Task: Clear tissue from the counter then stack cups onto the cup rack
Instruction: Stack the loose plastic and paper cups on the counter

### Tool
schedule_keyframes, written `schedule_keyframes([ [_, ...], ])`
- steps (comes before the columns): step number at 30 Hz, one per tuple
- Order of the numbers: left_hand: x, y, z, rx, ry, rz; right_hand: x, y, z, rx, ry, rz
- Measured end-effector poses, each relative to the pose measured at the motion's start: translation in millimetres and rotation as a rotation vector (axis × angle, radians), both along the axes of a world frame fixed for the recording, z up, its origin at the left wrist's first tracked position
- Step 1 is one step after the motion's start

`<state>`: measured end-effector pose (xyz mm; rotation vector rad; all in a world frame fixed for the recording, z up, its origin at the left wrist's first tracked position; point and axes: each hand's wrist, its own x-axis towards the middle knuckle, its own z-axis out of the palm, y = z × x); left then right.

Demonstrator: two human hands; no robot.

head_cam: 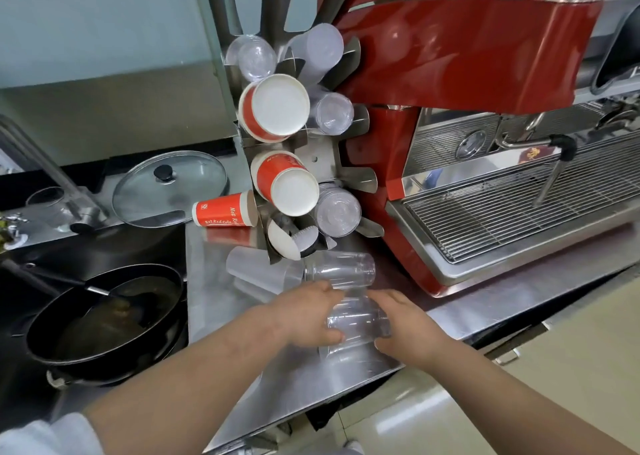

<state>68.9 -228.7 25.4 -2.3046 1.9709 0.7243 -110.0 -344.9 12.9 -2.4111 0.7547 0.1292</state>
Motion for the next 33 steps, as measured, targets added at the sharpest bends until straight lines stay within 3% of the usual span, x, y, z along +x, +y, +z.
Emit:
schedule_keyframes([
  [7,-4,-5,7,0.036,-0.005,-0.016,-2,-8,2,0.018,0.022,0.005],
  [13,-3,3,14,0.026,0.085,0.015,-12,-10,17,0.069,-0.108,-0.02],
  [20,-5,17,11,0.042,0.191,0.047,-14,2,39,0.097,-0.242,0.09],
  [26,-5,27,8,0.03,0.285,0.063,-11,18,37,0.05,-0.244,0.195],
  [33,0,37,13,0.053,0.267,0.036,-3,33,33,0.07,-0.241,0.203],
])
